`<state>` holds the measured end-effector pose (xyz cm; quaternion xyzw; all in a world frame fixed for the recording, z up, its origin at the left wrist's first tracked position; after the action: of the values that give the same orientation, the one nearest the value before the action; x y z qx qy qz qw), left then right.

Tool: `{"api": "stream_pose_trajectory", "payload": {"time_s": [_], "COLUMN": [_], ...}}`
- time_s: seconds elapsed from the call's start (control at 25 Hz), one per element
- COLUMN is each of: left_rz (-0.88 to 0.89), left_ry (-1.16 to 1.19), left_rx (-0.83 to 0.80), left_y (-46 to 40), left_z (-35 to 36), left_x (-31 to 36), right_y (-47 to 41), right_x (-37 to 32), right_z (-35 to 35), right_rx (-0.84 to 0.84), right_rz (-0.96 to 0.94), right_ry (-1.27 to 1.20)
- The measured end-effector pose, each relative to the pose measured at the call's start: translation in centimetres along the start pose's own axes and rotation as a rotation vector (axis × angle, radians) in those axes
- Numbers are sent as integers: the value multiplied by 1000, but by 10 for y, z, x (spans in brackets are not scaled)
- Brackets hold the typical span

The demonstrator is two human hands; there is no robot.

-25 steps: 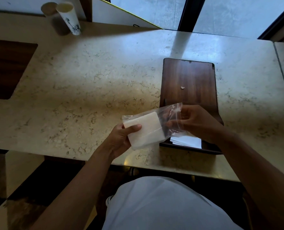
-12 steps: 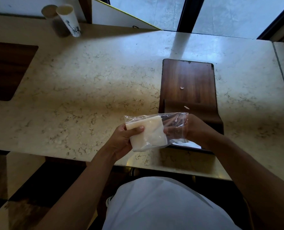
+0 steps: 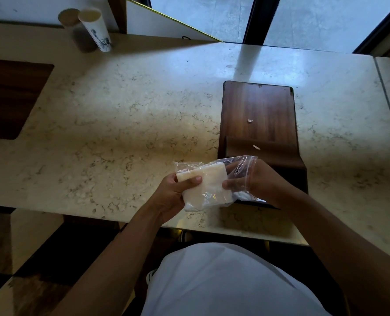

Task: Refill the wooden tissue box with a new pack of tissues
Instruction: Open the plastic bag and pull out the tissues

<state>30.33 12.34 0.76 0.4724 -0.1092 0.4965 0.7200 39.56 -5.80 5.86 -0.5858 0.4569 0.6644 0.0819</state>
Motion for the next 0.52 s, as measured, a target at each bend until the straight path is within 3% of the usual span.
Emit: {"api": "stream_pose_trajectory", "payload": {"time_s": [0.28,0.52], "left_rz": [21,52], "left_ry": [0,-22], "left_rx": [7,122], "left_y": [-2,-3], "left_z": [-8,-23], "left_x": [3,8], "right_y": [6,8], "right_x": [2,13], "right_z": [-13,-28], "right_rx": [99,162], "right_rz": [-37,8], "right_ry": [-3,-124]}}
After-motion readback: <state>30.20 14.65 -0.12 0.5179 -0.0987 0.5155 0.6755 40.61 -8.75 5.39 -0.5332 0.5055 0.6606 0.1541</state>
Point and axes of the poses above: each hand's wrist, its own y-axis away from the middle knuckle, its own z-axis out of the palm, x = y × z, the point moved 6 cm from there along -y, towards the middle knuckle, and after that the axes turned 2 degrees about y, right-handed, at the moved point
